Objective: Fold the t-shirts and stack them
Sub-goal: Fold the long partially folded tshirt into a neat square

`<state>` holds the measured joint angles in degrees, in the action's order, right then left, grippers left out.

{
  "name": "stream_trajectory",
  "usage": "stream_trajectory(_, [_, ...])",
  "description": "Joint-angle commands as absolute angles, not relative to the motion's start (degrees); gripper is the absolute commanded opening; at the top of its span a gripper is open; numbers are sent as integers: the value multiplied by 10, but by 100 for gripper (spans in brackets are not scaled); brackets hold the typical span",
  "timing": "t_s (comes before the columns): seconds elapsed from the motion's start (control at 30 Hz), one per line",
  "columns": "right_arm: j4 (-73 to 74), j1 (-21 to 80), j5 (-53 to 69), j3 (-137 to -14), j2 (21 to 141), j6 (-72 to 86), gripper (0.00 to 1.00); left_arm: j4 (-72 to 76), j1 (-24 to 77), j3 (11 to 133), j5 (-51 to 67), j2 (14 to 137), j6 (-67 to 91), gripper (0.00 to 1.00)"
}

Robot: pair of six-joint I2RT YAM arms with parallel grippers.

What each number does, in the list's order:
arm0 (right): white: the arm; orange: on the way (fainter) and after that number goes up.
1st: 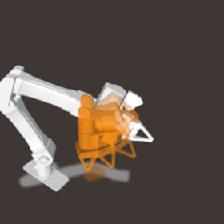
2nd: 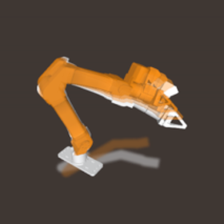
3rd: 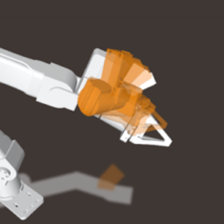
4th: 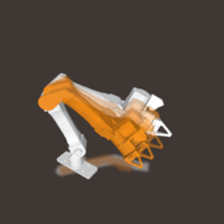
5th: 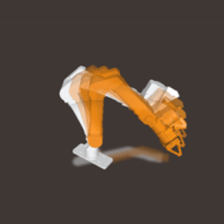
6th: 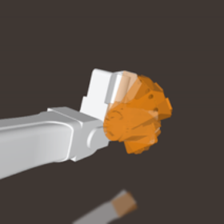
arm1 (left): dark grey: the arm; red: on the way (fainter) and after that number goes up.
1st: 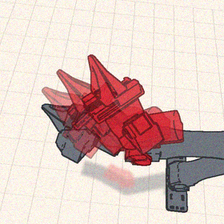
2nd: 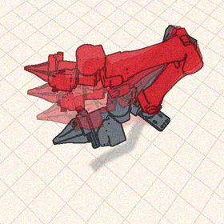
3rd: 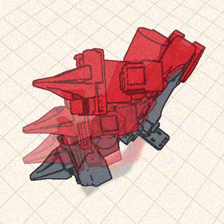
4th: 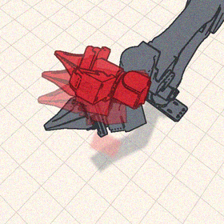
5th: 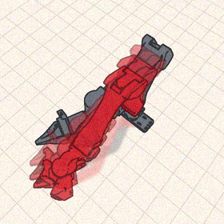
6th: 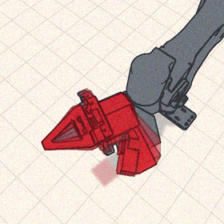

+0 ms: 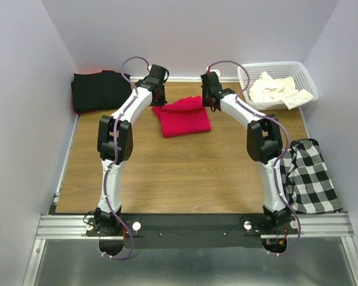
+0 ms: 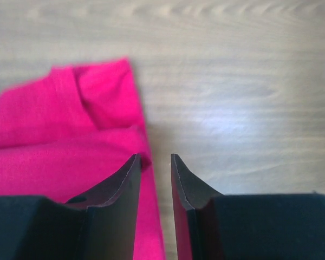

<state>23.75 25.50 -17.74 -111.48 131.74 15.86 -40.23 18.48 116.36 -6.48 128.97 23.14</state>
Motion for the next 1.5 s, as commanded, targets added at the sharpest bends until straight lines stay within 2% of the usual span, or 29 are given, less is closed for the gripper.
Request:
stream_trajectory(0.0, [236, 234, -236, -1182, 1317, 186, 38, -337, 175, 1176, -153, 1259, 227, 26])
stream_trajectory(0.23, [237, 231, -225, -1179, 1296, 176, 39, -263, 176, 1111, -142, 1173, 223, 33])
stream_trajectory(0.5, [237, 231, -132, -1058, 1238, 190, 39, -272, 185, 1065, 1, 1169, 181, 33])
stream_trajectory(0.6, [237, 231, -83, -1035, 1230, 185, 39, -266, 188, 1049, 57, 1176, 178, 33])
stream_trajectory(0.8, [236, 231, -39, -1037, 1249, 183, 39, -265, 192, 1065, 90, 1220, 180, 33])
stream_trajectory(1.07, [236, 233, -4, -1128, 1324, 183, 39, -271, 192, 1092, 69, 1275, 215, 33])
stream_trajectory(1.47, [236, 232, 21, -1277, 1454, 185, 38, -301, 192, 1124, -96, 1309, 258, 33])
